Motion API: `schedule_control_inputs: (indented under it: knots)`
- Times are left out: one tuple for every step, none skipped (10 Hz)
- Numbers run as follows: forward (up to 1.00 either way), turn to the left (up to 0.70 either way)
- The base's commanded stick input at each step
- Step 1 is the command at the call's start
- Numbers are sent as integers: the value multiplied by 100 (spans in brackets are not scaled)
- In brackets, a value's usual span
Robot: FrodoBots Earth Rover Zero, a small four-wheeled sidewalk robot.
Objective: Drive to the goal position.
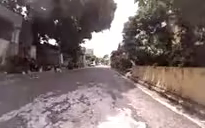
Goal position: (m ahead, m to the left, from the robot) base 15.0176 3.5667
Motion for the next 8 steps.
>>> schedule_control_inputs:
  knots:
    - [100, 0]
    - [100, 0]
    - [100, 0]
    - [100, 0]
    - [100, 0]
    - [100, 0]
    - [100, 0]
    - [100, 0]
